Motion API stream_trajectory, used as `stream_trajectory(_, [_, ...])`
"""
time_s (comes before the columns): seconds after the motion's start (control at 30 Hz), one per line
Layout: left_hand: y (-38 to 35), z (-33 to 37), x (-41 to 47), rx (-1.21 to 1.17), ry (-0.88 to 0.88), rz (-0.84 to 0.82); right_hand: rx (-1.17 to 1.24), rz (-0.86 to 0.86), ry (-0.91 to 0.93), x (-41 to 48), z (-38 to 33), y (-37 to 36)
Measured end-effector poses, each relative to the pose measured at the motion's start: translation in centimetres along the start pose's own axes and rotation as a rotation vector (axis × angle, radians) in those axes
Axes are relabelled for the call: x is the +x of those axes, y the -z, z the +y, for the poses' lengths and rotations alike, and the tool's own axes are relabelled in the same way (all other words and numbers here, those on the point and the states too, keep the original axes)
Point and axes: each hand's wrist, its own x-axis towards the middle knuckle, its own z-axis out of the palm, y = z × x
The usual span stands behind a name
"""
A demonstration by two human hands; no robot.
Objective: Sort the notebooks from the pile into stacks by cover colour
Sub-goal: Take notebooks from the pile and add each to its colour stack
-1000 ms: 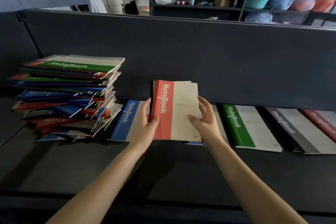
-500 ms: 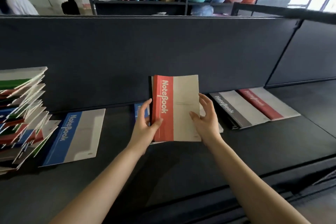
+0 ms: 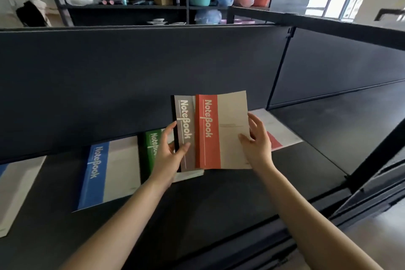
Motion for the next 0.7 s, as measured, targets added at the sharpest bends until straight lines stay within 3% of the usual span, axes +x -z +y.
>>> stream_trajectory(0.17, [-4.8, -0.3, 2.0, 0.005, 0.039, 0.058, -0.125, 0.031, -0.014, 5.6, 2.2, 7.4])
stream_trajectory(0.33, [-7.6, -0.8, 3.5, 0.054, 0.070, 0.163, -0.255, -0.051, -0.079, 11.0, 4.1, 12.4])
stream_trajectory(0.53, [-9.7, -1.6, 3.7, 0.087, 0.103, 0.201, -0.548, -0.083, -0.020, 14.9, 5.4, 13.4])
stream_trajectory(0.7, [-10.1, -2.5, 3.3, 0.099, 0.132, 0.239, -0.641, -0.097, 0.038, 15.3, 6.4, 12.5])
